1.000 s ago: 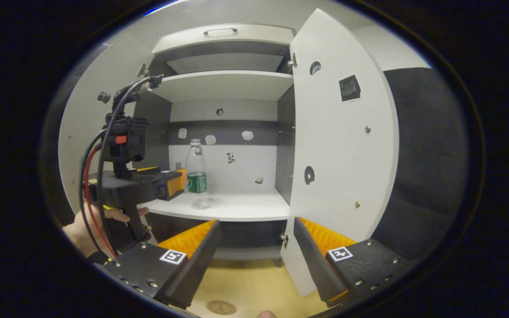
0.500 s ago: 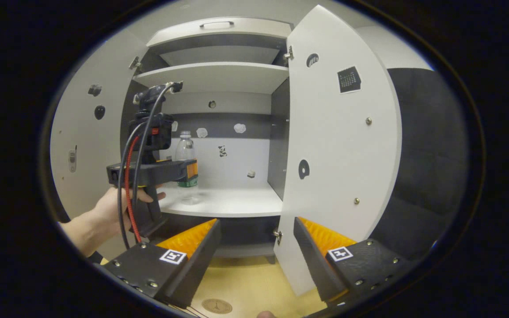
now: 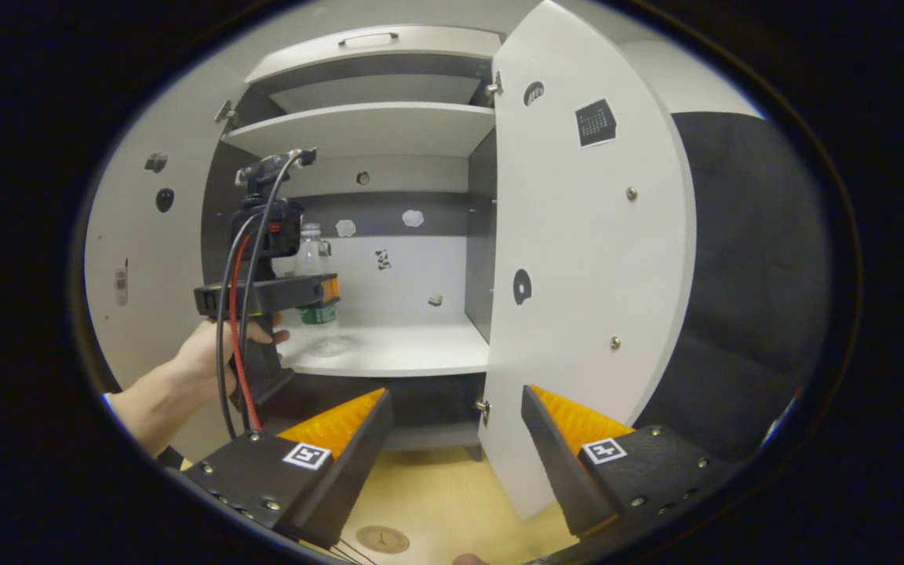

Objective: Grasp the bottle in the cabinet with the left hand and place it on the coaster, then close the right door with the right hand and the left door with the left hand.

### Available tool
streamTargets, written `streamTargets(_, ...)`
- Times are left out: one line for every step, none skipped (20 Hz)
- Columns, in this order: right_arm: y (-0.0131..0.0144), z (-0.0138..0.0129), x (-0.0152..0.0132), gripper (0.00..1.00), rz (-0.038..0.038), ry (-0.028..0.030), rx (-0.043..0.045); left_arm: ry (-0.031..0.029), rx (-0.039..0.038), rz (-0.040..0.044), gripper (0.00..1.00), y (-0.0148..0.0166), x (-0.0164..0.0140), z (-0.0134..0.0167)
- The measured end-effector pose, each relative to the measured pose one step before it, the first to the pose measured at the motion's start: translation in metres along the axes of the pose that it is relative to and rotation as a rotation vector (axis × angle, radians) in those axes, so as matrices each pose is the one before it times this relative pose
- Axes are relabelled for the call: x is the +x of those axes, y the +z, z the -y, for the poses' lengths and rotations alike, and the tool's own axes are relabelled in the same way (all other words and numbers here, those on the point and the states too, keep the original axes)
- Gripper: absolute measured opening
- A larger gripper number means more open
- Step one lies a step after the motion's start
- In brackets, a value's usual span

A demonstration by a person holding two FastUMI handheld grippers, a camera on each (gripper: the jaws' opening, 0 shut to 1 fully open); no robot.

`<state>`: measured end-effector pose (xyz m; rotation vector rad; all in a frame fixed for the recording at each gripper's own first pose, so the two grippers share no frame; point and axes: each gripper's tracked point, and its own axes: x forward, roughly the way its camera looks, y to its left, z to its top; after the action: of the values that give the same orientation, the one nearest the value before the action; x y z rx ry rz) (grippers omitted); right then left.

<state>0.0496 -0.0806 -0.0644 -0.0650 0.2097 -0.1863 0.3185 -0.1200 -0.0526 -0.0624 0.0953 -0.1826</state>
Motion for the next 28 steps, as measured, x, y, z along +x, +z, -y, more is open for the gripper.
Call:
streamTargets(-0.00137, -0.00011, -0.00058, 1.00, -0.00259, 0.00507, -0.00062, -0.00282, 0.00646, 0.01103, 0.82, 0.00440, -0.00814, 0.00222)
streamTargets(-0.00093, 0.00011, -0.00102, 1.00, -0.00025, 0.00666, 0.00196, -0.00200, 0.00985, 0.00959, 0.82, 0.00389, -0.00775, 0.00154)
streamTargets(-0.00101, 0.00037, -0.00096, 1.00, -0.00237, 0.00552, 0.00353, -0.00216, 0.00663, 0.00837, 0.81, 0.00306, -0.00904, 0.00218)
streamTargets(-0.00077, -0.00049, -0.00164, 1.00, 0.00124, 0.00790, 0.00377, 0.00049, 0.00088, 0.00841, 0.82, 0.00214, -0.00974, 0.00220)
streamTargets(-0.00114, 0.00069, -0.00189, 1.00, -0.00044, 0.00575, 0.00346, -0.00174, -0.00127, 0.00676, 0.81, 0.00106, -0.01043, 0.00316)
streamTargets(-0.00089, 0.00045, -0.00179, 1.00, -0.00033, 0.00733, 0.00330, 0.00143, -0.00250, 0.00961, 0.81, 0.00164, -0.01125, 0.00232)
streamTargets(-0.00208, 0.00025, -0.00310, 1.00, -0.00111, 0.00787, 0.00302, 0.00518, 0.00087, 0.00976, 0.81, 0.00041, -0.01182, 0.00177)
streamTargets(-0.00233, 0.00103, -0.00294, 1.00, -0.00469, 0.00777, 0.00249, 0.00256, 0.00264, 0.00869, 0.81, 0.00041, -0.01147, 0.00234)
streamTargets(-0.00345, 0.00194, -0.00268, 1.00, -0.00624, 0.00514, 0.00314, -0.00045, 0.00696, 0.00467, 0.81, -0.00158, -0.01259, 0.00393)
streamTargets(-0.00251, 0.00191, -0.00373, 1.00, -0.00569, 0.00425, 0.00483, 0.00164, 0.00785, 0.00045, 0.81, -0.00259, -0.01198, 0.00302)
streamTargets(-0.00278, 0.00156, -0.00441, 1.00, -0.00350, 0.00554, 0.00651, 0.00021, 0.00458, 0.00294, 0.81, -0.00298, -0.01303, 0.00441)
streamTargets(-0.00193, 0.00235, -0.00382, 1.00, -0.00256, 0.00522, 0.00467, -0.00013, 0.00511, 0.00405, 0.81, -0.00379, -0.01184, 0.00348)
streamTargets(-0.00298, 0.00285, -0.00341, 1.00, -0.00512, 0.00282, 0.00187, 0.00432, 0.00585, 0.00160, 0.81, -0.00684, -0.01284, 0.00368)
streamTargets(-0.00305, 0.00312, -0.00315, 1.00, -0.00769, 0.00203, 0.00076, 0.00541, 0.00504, -0.00542, 0.81, -0.00905, -0.01196, 0.00335)
streamTargets(-0.00386, 0.00232, -0.00356, 1.00, -0.00681, 0.00505, 0.00141, -0.00245, 0.00394, -0.01030, 0.81, -0.01141, -0.01128, 0.00749)
streamTargets(-0.00301, 0.00355, -0.00356, 1.00, -0.00532, 0.00288, 0.00256, -0.00033, 0.00361, -0.01244, 0.81, -0.01228, -0.01044, 0.00246)
streamTargets(-0.00382, 0.00326, -0.00301, 1.00, -0.00679, 0.00123, 0.00224, -0.00159, 0.00341, -0.02010, 0.81, -0.01530, -0.01091, 0.00473)
streamTargets(-0.00377, 0.00327, -0.00300, 0.97, -0.00898, -0.00051, 0.00367, 0.00074, 0.00285, -0.01919, 0.81, -0.01399, -0.00873, 0.00384)
streamTargets(-0.00452, 0.00249, -0.00370, 0.98, -0.00908, 0.00165, 0.00295, -0.00189, 0.00192, -0.01885, 0.81, -0.01556, -0.00672, 0.00476)
streamTargets(-0.00421, 0.00291, -0.00308, 0.98, -0.01085, -0.00009, -0.00059, -0.00084, 0.00046, -0.02378, 0.81, -0.01565, -0.00679, 0.00368)
streamTargets(-0.00559, 0.00384, -0.00267, 0.98, -0.01210, -0.00348, -0.00424, 0.00002, -0.00235, -0.02453, 0.81, -0.01883, -0.00601, 0.00368)
streamTargets(-0.00496, 0.00429, -0.00191, 0.98, -0.01064, -0.00562, -0.00528, -0.00227, -0.00649, -0.02060, 0.82, -0.01393, -0.00487, 0.00358)
streamTargets(-0.00608, 0.00333, -0.00229, 1.00, -0.01267, -0.00473, -0.00377, -0.00552, -0.01124, -0.02202, 0.81, -0.01871, -0.00484, 0.00395)
streamTargets(-0.00600, 0.00326, -0.00067, 1.00, -0.01371, -0.00369, -0.00111, -0.00526, -0.00683, -0.01940, 0.81, -0.01447, -0.00234, 0.00333)
streamTargets(-0.00704, 0.00194, -0.00142, 1.00, -0.01458, -0.00119, 0.00003, -0.00437, -0.00603, -0.02488, 0.82, -0.01977, -0.00358, 0.00265)
streamTargets(-0.00717, 0.00159, -0.00084, 1.00, -0.01556, -0.00057, -0.00222, 0.00466, -0.00416, -0.01433, 0.82, -0.01644, -0.00250, -0.00033)
streamTargets(-0.00929, 0.00165, -0.00084, 1.00, -0.01870, -0.00156, -0.00497, -0.00807, -0.00430, -0.01106, 0.82, -0.01676, -0.00310, 0.00289)
streamTargets(-0.00908, 0.00173, 0.00057, 1.00, -0.02076, -0.00189, -0.00535, -0.00834, -0.00042, -0.01937, 0.82, -0.01728, -0.00150, 0.00312)
